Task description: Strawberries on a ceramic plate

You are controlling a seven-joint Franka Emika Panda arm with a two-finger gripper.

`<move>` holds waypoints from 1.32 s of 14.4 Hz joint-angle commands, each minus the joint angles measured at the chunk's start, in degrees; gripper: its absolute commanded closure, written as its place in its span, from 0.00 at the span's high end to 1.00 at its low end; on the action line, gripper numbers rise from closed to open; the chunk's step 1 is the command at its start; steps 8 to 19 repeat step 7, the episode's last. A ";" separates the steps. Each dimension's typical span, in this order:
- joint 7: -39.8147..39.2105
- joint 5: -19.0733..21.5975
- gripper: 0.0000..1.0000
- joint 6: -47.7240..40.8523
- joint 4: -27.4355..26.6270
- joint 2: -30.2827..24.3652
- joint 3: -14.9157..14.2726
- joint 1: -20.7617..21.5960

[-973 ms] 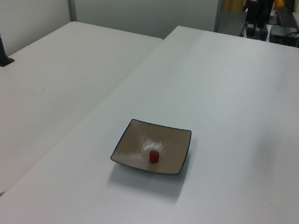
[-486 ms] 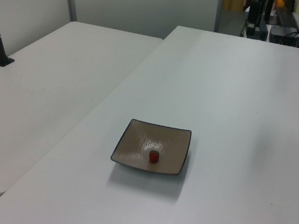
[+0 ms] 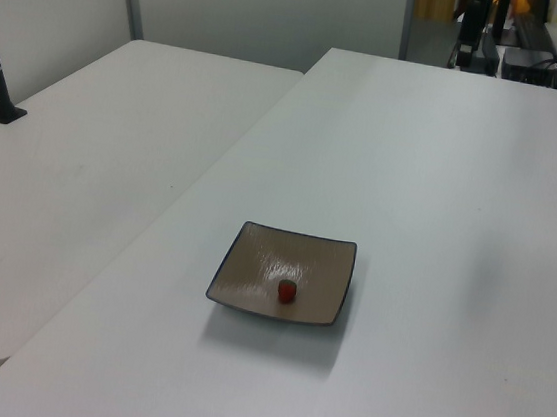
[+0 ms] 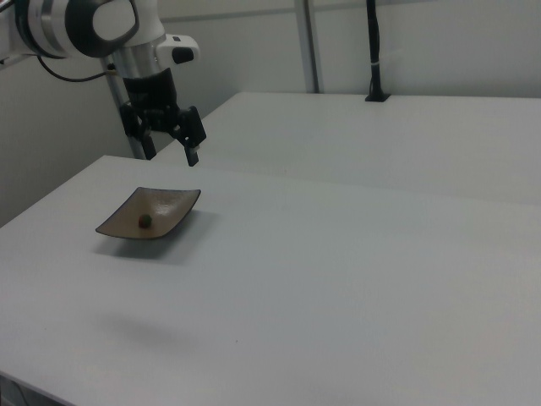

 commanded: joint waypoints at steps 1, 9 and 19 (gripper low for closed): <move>-1.08 1.29 1.00 1.54 -1.49 -0.95 0.75 -1.04; -1.08 1.39 1.00 1.54 -1.66 -0.86 0.75 -0.78; -1.08 1.39 1.00 1.54 -1.66 -0.86 0.75 -0.78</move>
